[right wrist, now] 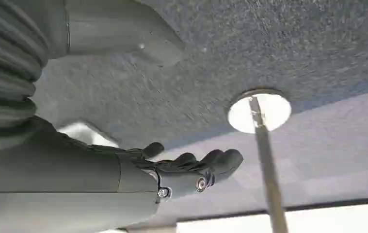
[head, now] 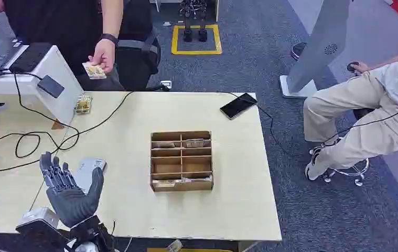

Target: Pass the card to the sensor for recognition and then transmit it.

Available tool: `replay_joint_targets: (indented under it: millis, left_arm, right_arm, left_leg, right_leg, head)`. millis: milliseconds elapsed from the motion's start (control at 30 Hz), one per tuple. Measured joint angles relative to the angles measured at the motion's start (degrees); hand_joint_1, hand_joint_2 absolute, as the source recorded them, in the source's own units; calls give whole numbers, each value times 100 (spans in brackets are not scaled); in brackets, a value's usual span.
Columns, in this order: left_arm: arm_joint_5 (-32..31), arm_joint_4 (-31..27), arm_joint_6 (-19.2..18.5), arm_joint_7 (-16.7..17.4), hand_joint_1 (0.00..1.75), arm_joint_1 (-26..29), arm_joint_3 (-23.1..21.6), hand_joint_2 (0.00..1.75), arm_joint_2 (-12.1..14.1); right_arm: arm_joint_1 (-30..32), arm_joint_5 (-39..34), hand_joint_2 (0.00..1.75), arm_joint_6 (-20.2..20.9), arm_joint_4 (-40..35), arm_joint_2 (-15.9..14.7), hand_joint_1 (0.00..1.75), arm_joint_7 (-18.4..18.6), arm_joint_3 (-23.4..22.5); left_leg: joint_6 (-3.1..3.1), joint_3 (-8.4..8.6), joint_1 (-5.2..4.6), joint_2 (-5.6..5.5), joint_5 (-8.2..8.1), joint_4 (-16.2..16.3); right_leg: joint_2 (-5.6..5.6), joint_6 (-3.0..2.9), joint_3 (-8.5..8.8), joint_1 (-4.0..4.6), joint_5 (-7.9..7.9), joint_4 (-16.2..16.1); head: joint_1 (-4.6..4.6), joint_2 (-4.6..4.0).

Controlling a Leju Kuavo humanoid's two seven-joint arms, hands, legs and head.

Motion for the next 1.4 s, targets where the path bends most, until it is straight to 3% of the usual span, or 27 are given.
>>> replay_joint_targets:
  millis: [233,400,567,800,833,900,933,1100,1133,1233,1300,1400]
  left_arm:
    - [-2,-11,-33,-15,0,-1,0,175,0]
    - [-28,-11,-105,37,0,-13,0,175,0]
    - [-59,-7,-192,90,0,-56,-2,175,-20]
    - [-61,-2,-221,124,0,-64,-2,175,-28]
    - [-31,-2,-221,149,0,-64,-2,0,-33]
    - [44,2,-197,151,0,-63,-2,0,-66]
    - [61,2,-140,151,0,-61,-2,175,-85]
    - [-337,44,464,135,0,-80,0,175,-166]
    - [-790,74,596,66,0,-106,13,175,-183]
    - [-2943,227,710,-85,0,-257,338,175,-264]
    - [-3418,428,726,-35,0,-500,653,175,-271]
    - [-3598,757,748,111,0,-896,1067,175,-282]
  right_arm:
    - [-3,-1096,175,0,52,0,0,2,27]
    - [-19,-1702,175,0,125,0,0,7,-324]
    - [-37,-1930,175,0,140,2,0,7,-751]
    - [-38,-2141,175,0,144,13,0,96,-964]
    - [-33,-2152,175,0,142,20,0,146,-972]
    - [-29,-2150,175,0,118,42,0,208,-990]
    - [-29,-2144,175,0,100,55,0,260,-992]
    - [-2,-2058,175,0,20,76,0,389,-992]
    - [-2,-1978,175,0,20,79,0,352,-992]
    - [-18,-1733,175,0,118,76,0,127,-994]
    - [-45,-1652,175,0,229,59,0,72,-992]
    - [-77,-1532,175,0,405,28,0,20,-992]
  left_leg:
    - [0,1,0,1,0,0]
    - [0,1,0,0,0,0]
    - [0,1,0,1,0,0]
    - [0,2,0,1,0,0]
    - [0,2,0,2,0,0]
    - [0,1,0,3,0,0]
    - [0,2,0,2,0,0]
    - [0,1,0,2,0,0]
    - [0,1,0,2,0,0]
    - [0,3,0,2,0,0]
    - [0,4,0,2,1,0]
    - [-7,5,4,3,9,0]
  right_leg:
    - [0,0,-1,0,0,0]
    - [0,0,-1,0,0,0]
    - [0,0,-1,0,0,0]
    - [0,0,-1,0,0,0]
    - [1,0,-1,0,0,0]
    - [1,0,-1,0,0,0]
    - [1,0,-1,0,0,0]
    - [1,0,-1,0,0,0]
    - [1,0,-1,0,0,0]
    - [1,0,0,0,0,0]
    - [1,0,0,0,1,0]
    - [2,-4,-1,4,11,0]
  head:
    - [0,0]
    - [2,0]
    - [0,0]
    - [0,0]
    - [0,0]
    - [0,0]
    - [0,0]
    - [2,0]
    - [0,0]
    - [0,0]
    - [2,0]
    - [-4,0]
